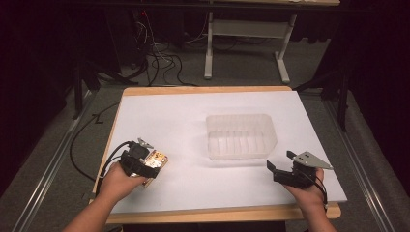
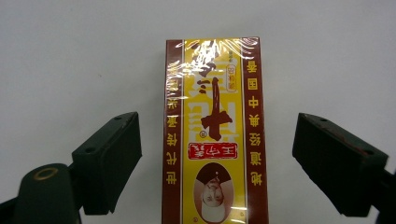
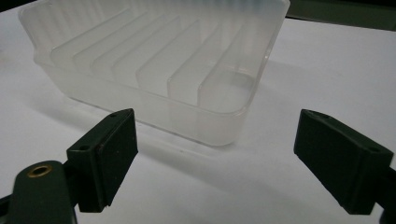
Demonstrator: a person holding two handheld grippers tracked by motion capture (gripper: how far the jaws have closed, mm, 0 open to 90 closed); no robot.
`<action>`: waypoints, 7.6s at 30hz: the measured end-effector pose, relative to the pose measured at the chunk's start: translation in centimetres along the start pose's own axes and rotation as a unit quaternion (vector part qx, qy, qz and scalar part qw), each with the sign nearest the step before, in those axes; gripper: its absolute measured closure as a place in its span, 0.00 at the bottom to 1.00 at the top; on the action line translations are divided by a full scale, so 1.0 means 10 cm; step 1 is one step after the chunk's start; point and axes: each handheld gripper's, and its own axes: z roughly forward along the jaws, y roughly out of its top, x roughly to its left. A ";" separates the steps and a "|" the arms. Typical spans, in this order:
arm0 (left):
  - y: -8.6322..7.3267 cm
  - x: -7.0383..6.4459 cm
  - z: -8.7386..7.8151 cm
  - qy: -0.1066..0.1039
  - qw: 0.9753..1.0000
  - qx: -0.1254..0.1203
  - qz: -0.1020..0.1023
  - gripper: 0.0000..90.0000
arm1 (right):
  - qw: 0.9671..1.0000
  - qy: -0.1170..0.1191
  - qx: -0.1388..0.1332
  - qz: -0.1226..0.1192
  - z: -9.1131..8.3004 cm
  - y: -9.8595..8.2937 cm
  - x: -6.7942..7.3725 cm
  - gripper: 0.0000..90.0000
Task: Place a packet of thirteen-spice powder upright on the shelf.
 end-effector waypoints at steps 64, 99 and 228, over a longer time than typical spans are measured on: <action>-0.01 -0.08 0.07 -0.032 0.997 0.061 0.045 0.37 | 1.000 -0.003 0.005 0.016 0.00 -0.04 -0.04 0.17; -0.10 -0.67 -0.05 -0.062 0.983 -0.158 0.065 0.37 | 0.999 0.013 -0.033 0.010 -0.09 0.04 0.07 0.23; 0.19 -1.69 0.16 -0.094 0.943 -0.299 0.109 0.36 | 0.968 0.236 -0.034 0.077 0.27 0.45 1.02 0.66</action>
